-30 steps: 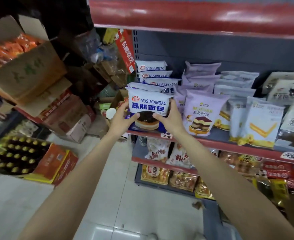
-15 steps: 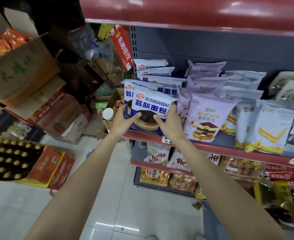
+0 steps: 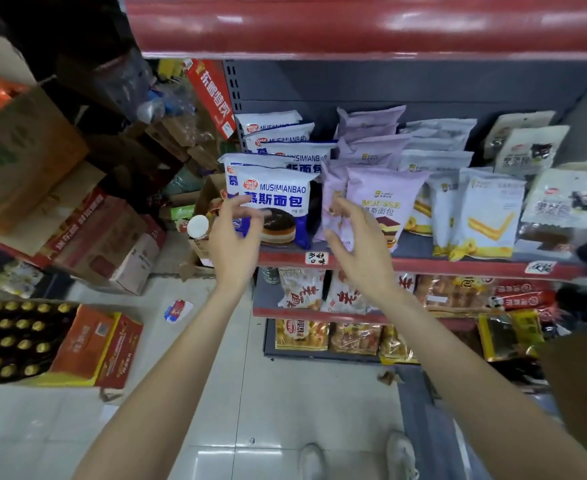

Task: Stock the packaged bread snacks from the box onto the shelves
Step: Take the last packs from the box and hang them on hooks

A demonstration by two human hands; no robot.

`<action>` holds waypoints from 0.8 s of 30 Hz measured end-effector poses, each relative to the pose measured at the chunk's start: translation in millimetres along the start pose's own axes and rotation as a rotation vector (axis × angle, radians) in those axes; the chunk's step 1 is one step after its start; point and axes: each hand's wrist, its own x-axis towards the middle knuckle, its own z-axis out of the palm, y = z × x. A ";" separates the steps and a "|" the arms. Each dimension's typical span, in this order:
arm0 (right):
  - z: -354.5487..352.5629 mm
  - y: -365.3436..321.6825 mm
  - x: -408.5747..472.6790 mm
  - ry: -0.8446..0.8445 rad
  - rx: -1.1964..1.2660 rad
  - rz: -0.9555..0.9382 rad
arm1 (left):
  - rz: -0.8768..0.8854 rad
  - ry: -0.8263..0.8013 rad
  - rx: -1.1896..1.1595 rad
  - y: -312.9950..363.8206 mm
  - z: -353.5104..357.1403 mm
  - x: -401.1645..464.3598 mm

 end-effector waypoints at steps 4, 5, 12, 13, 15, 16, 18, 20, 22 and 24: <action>-65.5 2.5 -42.7 0.040 -0.316 -0.201 | 0.233 -0.166 -0.086 49.9 1.2 -50.1; -82.1 3.4 -56.6 0.022 -0.358 -0.217 | 0.274 -0.218 -0.082 60.9 2.0 -62.0; -202.3 25.1 -173.5 -0.342 -0.495 0.091 | 0.479 -1.061 0.293 125.5 49.3 -145.9; -222.2 32.1 -191.6 -0.403 -0.509 0.148 | 0.524 -1.116 0.283 137.3 62.6 -162.0; -263.7 46.8 -229.5 -0.446 -0.465 0.251 | 0.579 -1.148 0.144 165.1 93.1 -198.9; -284.5 53.3 -248.2 -0.426 -0.419 0.291 | 0.578 -1.142 0.045 179.3 109.3 -219.9; -327.1 67.6 -286.8 -0.306 -0.330 0.380 | 0.580 -1.109 -0.111 207.1 143.7 -265.1; -371.2 91.3 -326.6 -0.176 -0.307 0.465 | 0.594 -1.089 -0.191 233.6 178.7 -311.4; -414.1 123.6 -364.2 -0.121 -0.338 0.524 | 0.646 -1.096 -0.189 258.1 214.7 -353.7; -455.1 164.7 -397.5 -0.109 -0.370 0.570 | 0.701 -1.144 -0.137 281.6 252.8 -389.9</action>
